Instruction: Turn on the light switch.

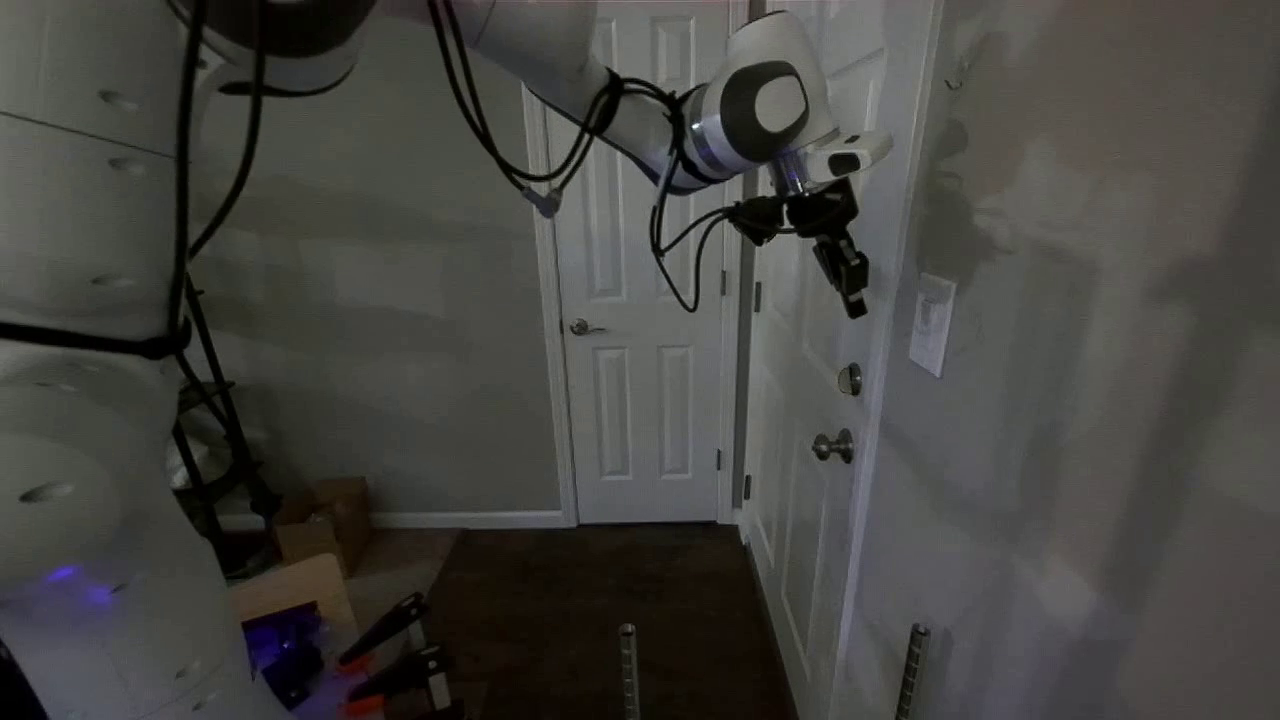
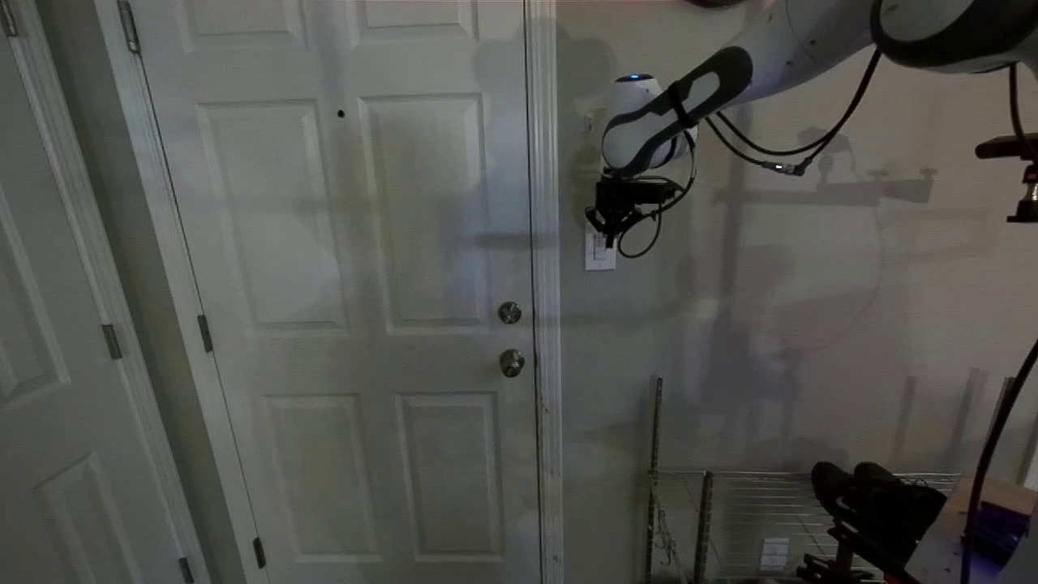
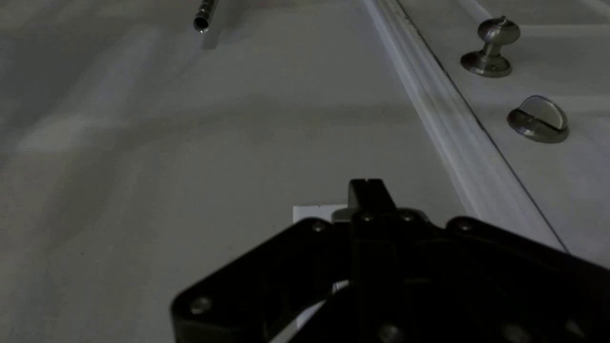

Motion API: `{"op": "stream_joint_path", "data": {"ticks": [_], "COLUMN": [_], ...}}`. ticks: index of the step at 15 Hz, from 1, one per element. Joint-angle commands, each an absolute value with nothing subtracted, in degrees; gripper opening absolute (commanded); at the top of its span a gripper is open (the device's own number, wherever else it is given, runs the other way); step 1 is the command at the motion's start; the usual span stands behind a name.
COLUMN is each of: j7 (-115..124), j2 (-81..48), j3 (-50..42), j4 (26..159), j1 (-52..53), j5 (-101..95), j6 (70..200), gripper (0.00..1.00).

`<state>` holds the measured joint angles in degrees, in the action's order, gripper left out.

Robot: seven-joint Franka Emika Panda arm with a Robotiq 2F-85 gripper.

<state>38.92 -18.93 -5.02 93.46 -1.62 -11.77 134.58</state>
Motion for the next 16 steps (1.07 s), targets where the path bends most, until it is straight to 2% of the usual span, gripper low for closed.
{"op": "stream_joint_path", "data": {"ticks": [1, 8, 16], "j7": [42.1, 45.3, 45.3], "j2": [-25.5, -32.4, -36.7], "j3": [-7.7, -10.0, -12.3], "j4": [83.8, 73.1, 68.2], "j1": [0.2, 1.4, 2.1], "j5": [-11.4, -11.4, -13.3], "j6": [131.2, 126.2, 123.9], "gripper": [0.04, 0.04, 0.04]}}
